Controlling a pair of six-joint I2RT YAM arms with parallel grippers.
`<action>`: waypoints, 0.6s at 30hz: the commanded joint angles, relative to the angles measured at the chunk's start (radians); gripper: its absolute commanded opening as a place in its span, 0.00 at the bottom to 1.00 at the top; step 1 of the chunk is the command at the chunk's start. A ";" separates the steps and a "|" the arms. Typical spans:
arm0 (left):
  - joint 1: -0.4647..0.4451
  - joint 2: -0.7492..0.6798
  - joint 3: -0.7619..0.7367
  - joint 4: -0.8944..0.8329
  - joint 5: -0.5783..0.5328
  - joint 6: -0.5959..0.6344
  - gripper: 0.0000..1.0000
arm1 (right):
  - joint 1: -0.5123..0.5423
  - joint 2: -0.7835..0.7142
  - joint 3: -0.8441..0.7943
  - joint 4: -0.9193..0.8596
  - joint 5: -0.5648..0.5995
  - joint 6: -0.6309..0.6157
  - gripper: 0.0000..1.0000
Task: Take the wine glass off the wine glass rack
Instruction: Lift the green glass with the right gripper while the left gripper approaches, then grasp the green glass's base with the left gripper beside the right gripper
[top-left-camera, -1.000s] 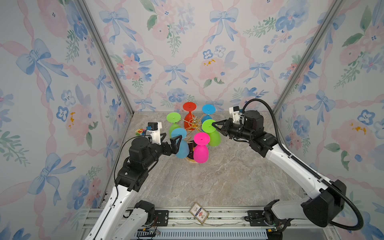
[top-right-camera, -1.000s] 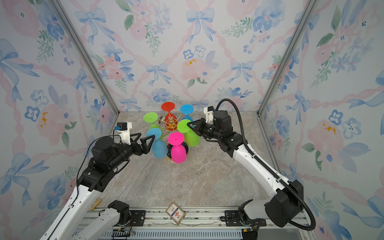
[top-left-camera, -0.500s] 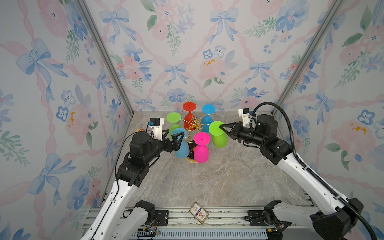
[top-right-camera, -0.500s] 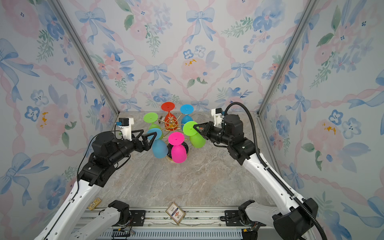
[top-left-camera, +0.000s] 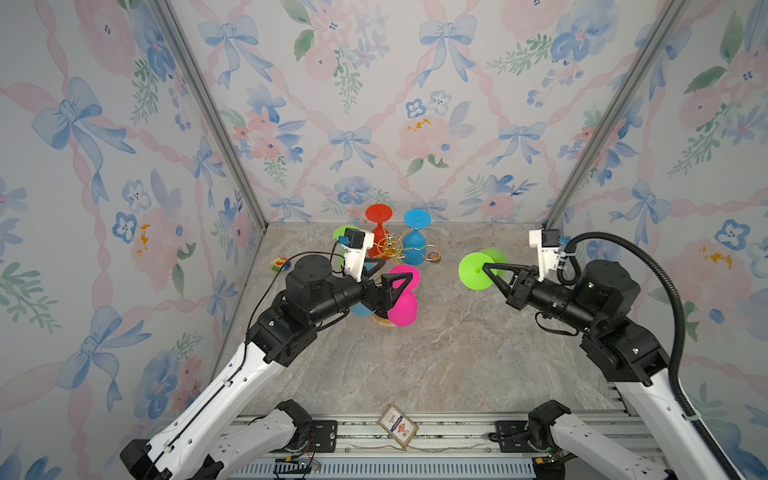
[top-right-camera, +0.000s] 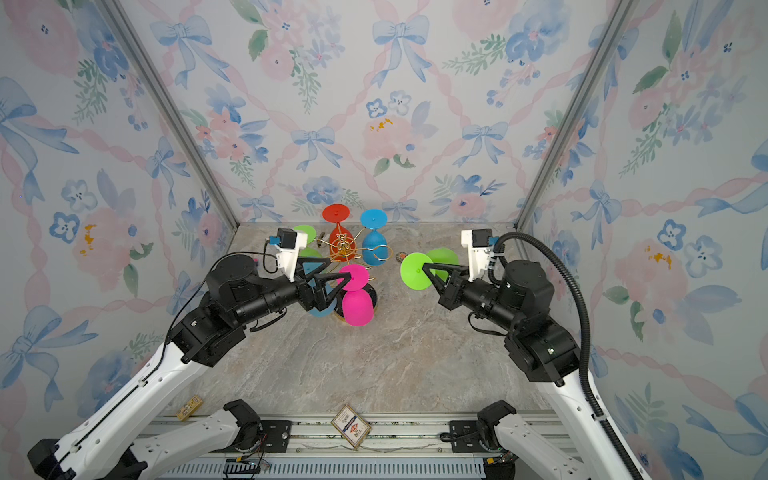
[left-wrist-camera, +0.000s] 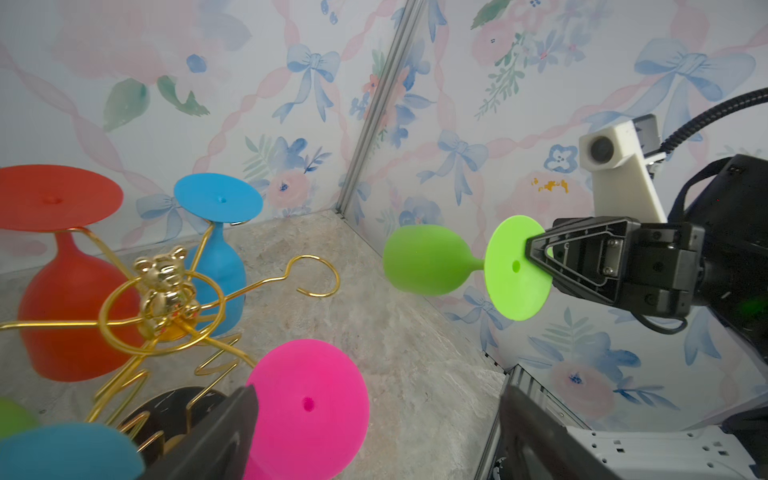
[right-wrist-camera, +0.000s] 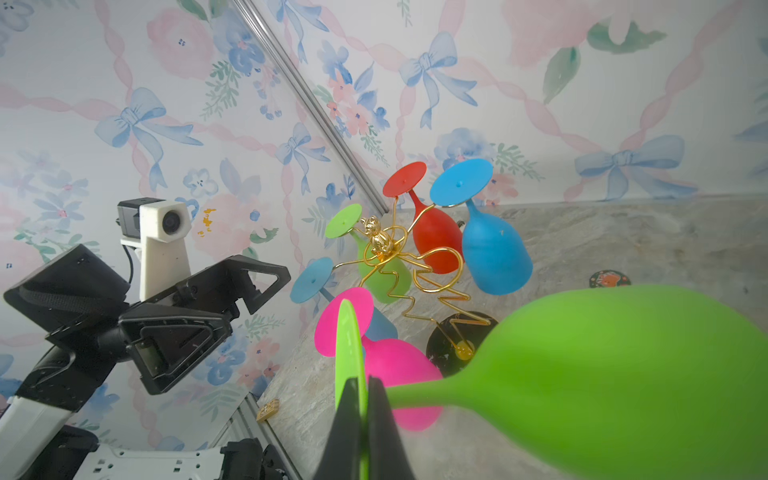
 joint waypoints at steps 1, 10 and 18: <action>-0.100 0.062 0.051 0.028 -0.028 -0.003 0.92 | -0.006 -0.018 -0.011 -0.029 0.012 -0.176 0.00; -0.170 0.164 0.077 0.283 0.154 -0.086 0.91 | 0.059 -0.079 -0.059 0.079 -0.018 -0.310 0.00; -0.170 0.217 0.059 0.444 0.313 -0.184 0.79 | 0.105 -0.075 -0.076 0.143 -0.094 -0.303 0.00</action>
